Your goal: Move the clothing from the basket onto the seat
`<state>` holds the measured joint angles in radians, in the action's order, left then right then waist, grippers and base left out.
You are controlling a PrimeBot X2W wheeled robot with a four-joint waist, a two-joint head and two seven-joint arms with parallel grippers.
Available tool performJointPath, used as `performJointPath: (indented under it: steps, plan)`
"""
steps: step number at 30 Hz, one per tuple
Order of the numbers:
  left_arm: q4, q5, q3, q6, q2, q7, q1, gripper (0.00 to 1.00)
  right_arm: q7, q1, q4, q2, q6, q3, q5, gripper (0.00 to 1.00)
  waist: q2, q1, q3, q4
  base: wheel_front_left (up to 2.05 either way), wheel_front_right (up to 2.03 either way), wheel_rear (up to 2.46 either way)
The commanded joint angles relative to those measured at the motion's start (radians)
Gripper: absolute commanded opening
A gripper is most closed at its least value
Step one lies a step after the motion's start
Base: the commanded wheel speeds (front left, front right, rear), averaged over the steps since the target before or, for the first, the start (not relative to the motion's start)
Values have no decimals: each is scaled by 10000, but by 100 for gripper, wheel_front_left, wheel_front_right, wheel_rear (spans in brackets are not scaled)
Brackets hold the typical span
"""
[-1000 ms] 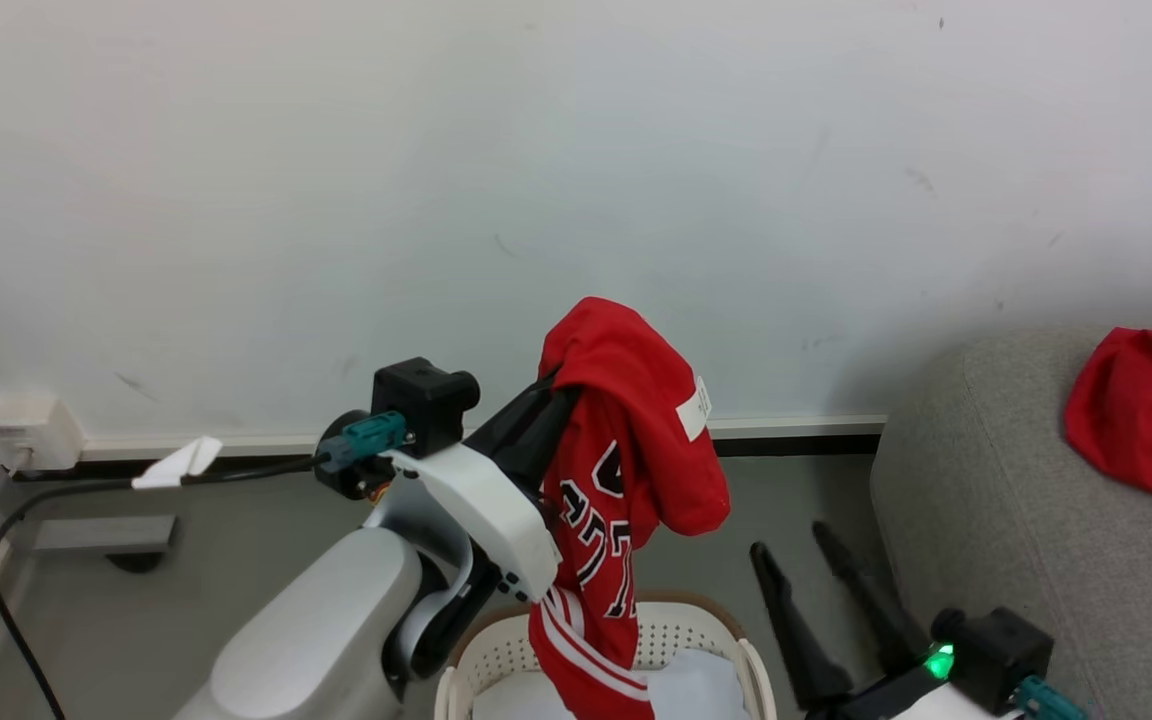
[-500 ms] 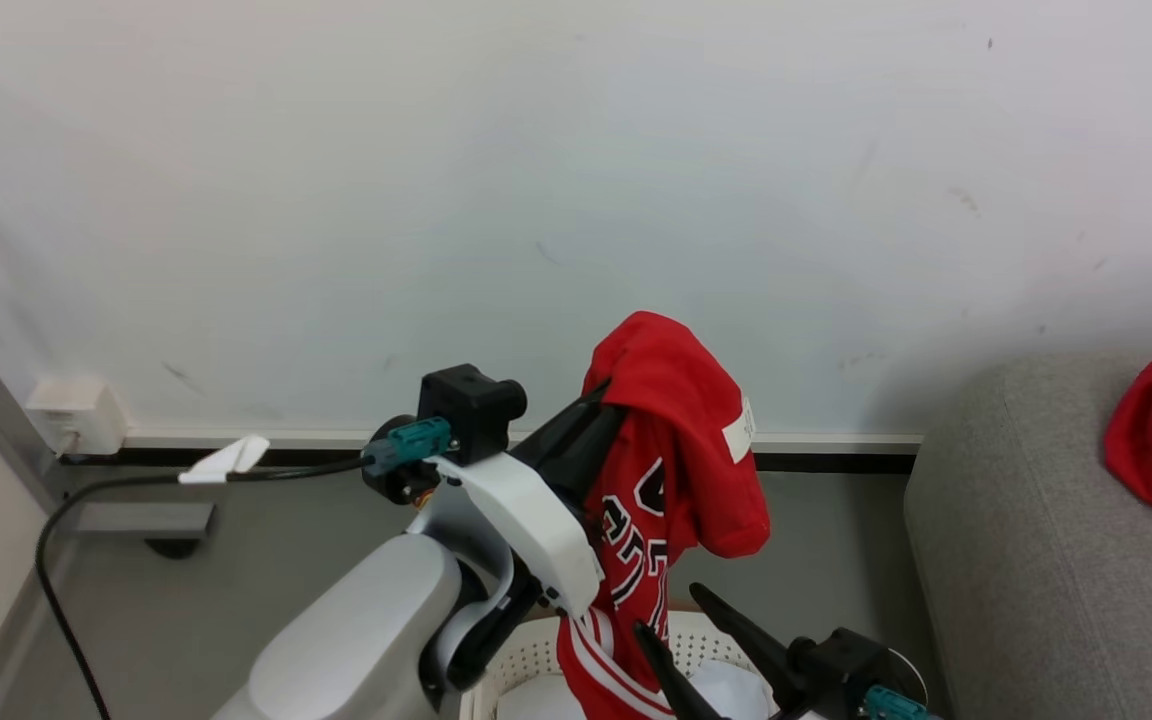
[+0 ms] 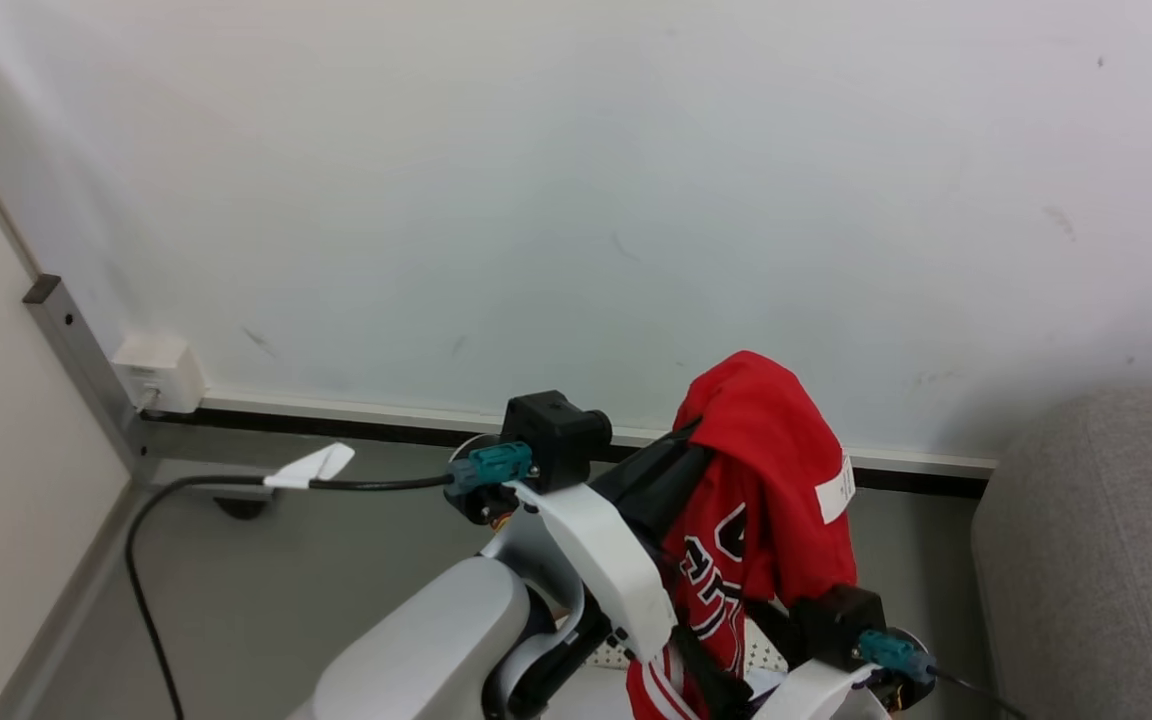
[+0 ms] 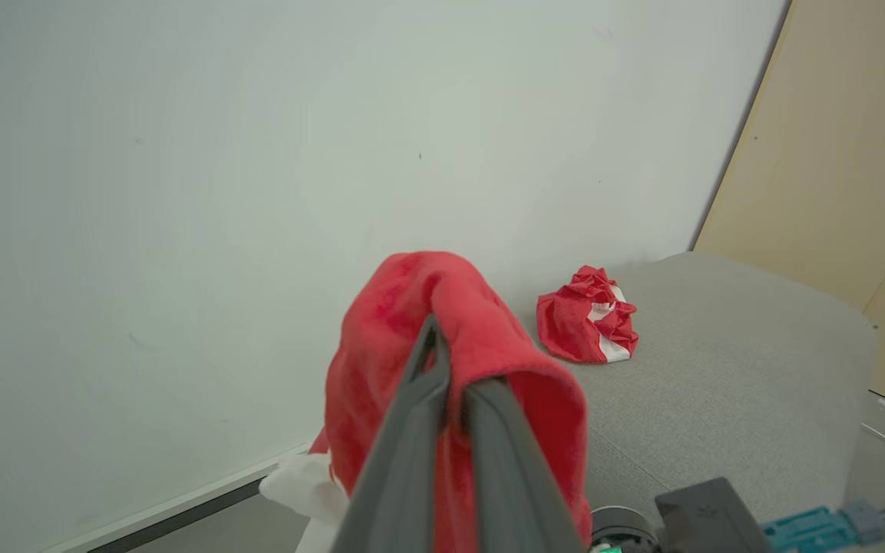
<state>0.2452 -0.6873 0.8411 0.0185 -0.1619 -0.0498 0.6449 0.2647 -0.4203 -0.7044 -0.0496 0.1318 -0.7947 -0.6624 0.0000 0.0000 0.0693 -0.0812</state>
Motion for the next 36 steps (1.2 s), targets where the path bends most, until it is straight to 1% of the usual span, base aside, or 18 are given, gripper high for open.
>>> performJointPath:
  steps: [1, 3, 4, 5, 6, 11, 15, 18, 22, 30, 31, 32, 33, 34, 36]
  plan:
    - [-43, -41, 8, 33, 21, 18, -82, 0, -7, -303, -137, -27, -22, -19, -171, 100, 0, 0, -12, -107, 0, 0, 0]
    - [-45, -62, 45, 26, 29, 25, -102, 0, -7, -436, -238, -23, -22, 16, -323, 100, 0, 0, -23, -182, 0, 0, 0]
    - [-41, -70, 50, 4, 15, 35, -111, 0, -7, -491, -247, -24, -22, 74, -392, 82, 0, 0, -28, -204, 0, 0, 0]
    - [-37, -74, 49, -12, -5, 38, -111, 0, -9, -533, -240, -25, -22, 124, -413, 43, 0, 0, -34, -220, 0, 0, 0]
    - [-35, -76, 43, -24, -23, 33, -109, 0, -9, -557, -225, -25, -22, 149, -418, 0, 0, 0, -41, -230, 0, 0, 0]
    - [-15, -95, -16, -66, -107, -15, -99, 0, -7, -575, -165, -24, -23, 200, -411, 0, 0, 0, -61, -179, 0, 0, 0]
    - [18, -126, -67, -143, -183, -65, -119, 0, -7, -525, -23, -23, -23, 516, -293, 0, 0, 0, -73, -53, 0, 0, 0]
    - [97, -130, -85, -188, -262, -107, -239, 0, -6, -340, 241, -23, -23, 1101, -201, 0, 0, 0, -95, 54, 0, 0, 0]
    - [163, -183, -27, -239, -324, -149, -494, 0, -4, -108, 715, -38, -23, 2071, 210, 0, 0, 0, -140, 274, 0, 0, 0]
    - [37, -81, 144, -340, -495, -294, -899, 0, -4, 383, 1944, -304, -23, 3858, 959, 0, 0, 0, -250, 1004, 0, 0, 0]
    - [19, -89, 151, -347, -504, -319, -943, 9, -4, 418, 2099, -329, -23, 4069, 1021, 0, 0, 0, -263, 1107, 0, 0, 0]
    - [8, -100, 171, -362, -500, -325, -981, 28, -4, 448, 2252, -354, -23, 4246, 1078, 0, 0, 0, -276, 1216, 0, 0, 0]
    - [15, -96, 169, -381, -526, -335, -1015, 51, -4, 487, 2403, -355, -23, 4372, 1169, 0, 0, 0, -289, 1351, 0, 0, 0]
    - [-3, -105, 176, -376, -508, -377, -1028, 100, -4, 524, 2525, -380, -23, 4514, 1245, 0, 0, 0, -299, 1462, 0, 0, 0]
    - [-28, -133, 161, -397, -492, -423, -1046, 100, -4, 541, 2656, -386, -23, 4629, 1307, 0, 0, 0, -315, 1596, 0, 0, 0]
